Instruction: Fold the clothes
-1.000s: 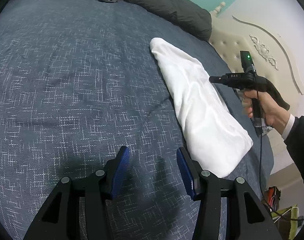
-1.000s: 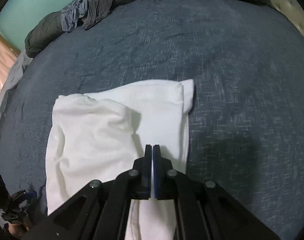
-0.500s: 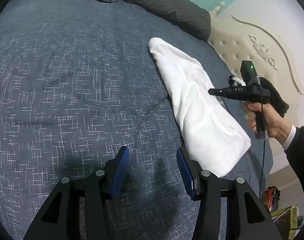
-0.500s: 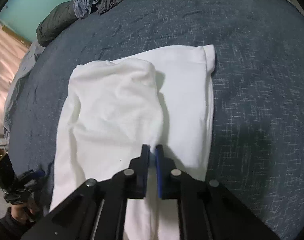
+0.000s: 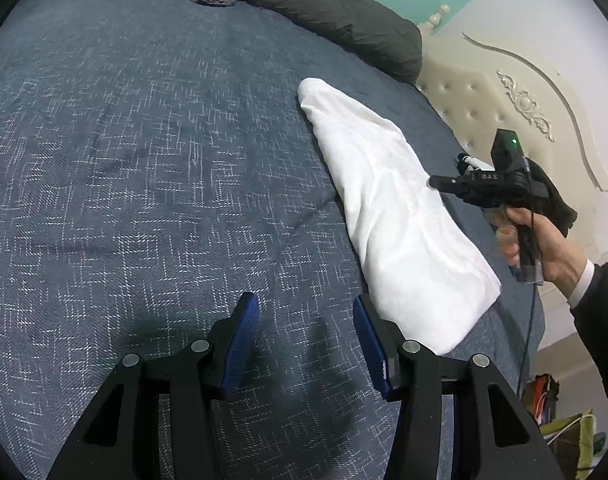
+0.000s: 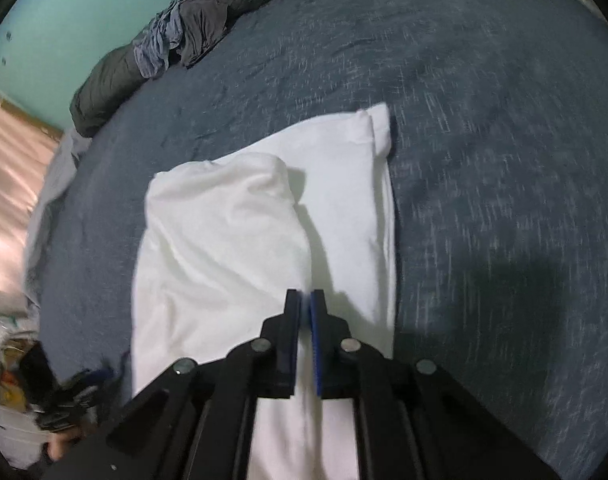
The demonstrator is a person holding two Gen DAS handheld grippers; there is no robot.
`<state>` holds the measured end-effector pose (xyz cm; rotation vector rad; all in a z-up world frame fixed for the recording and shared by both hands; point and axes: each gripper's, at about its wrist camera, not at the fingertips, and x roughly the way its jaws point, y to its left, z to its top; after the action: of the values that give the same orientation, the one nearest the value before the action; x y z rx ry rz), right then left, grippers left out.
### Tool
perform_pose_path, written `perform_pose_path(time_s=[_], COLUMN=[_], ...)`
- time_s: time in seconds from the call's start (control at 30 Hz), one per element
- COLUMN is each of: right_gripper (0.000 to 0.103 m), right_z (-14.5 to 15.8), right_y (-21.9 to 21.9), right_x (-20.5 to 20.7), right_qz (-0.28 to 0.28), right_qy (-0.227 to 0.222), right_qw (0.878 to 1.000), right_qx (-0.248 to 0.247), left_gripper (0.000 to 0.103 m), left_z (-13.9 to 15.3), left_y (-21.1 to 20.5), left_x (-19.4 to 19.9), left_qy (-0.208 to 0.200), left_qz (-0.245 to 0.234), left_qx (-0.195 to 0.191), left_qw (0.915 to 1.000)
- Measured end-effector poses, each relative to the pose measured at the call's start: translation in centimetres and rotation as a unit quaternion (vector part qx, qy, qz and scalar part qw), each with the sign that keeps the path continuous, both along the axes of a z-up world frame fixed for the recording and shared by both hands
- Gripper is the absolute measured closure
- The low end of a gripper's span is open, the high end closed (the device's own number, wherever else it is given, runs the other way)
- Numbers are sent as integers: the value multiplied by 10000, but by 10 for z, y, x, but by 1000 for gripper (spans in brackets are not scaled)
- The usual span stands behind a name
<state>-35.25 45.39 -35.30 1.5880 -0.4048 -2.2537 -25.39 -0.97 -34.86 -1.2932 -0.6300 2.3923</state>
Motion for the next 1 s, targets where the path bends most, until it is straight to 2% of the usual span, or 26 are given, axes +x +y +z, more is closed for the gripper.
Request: perform_pose_path(time_s=[0.07, 0.1, 0.27, 0.3, 0.33, 0.4, 0.57, 0.7, 0.77, 0.87, 0.93, 1.0], right_gripper=[87, 79, 76, 79, 92, 98, 100, 100, 100, 96, 76, 75], right_z=[4, 5, -5, -7, -10, -13, -3, -10, -13, -11, -8, -9], right_y=[-1, -4, -16, -16, -16, -16, -4, -5, -4, 2, 4, 2], right_x=[10, 15, 30, 32, 34, 36, 34, 30, 28, 32, 39, 47], right_qz=[117, 218, 445, 424, 403, 354, 99, 72, -8, -75, 13, 190], right_qy=[-44, -83, -219, -224, -228, -207, 59, -46, -117, -238, -290, -407], right_qw=[9999, 9997, 9981, 9982, 9983, 9986, 9994, 9994, 9999, 9995, 9994, 9989], right_qx=[5, 40, 357, 349, 341, 337, 312, 329, 121, -194, -180, -99], left_gripper=[50, 50, 50, 50, 50, 50, 50, 50, 50, 50, 50, 50], left_z=[0, 0, 1, 2, 2, 3, 2, 1, 2, 2, 2, 1], left_y=[0, 1, 5, 6, 7, 8, 5, 4, 5, 4, 5, 6], left_x=[0, 0, 1, 1, 1, 2, 1, 1, 1, 1, 1, 1], left_qy=[3, 4, 12, 16, 22, 34, 29, 18, 17, 21, 16, 7], left_qz=[-7, -11, -42, -53, -61, -81, -52, -56, -63, -59, -63, -85], left_qx=[10, 16, 10, 4, -3, -12, -2, 5, 3, 11, 21, 25], left_qw=[10000, 10000, 10000, 10000, 10000, 10000, 10000, 10000, 10000, 10000, 10000, 10000])
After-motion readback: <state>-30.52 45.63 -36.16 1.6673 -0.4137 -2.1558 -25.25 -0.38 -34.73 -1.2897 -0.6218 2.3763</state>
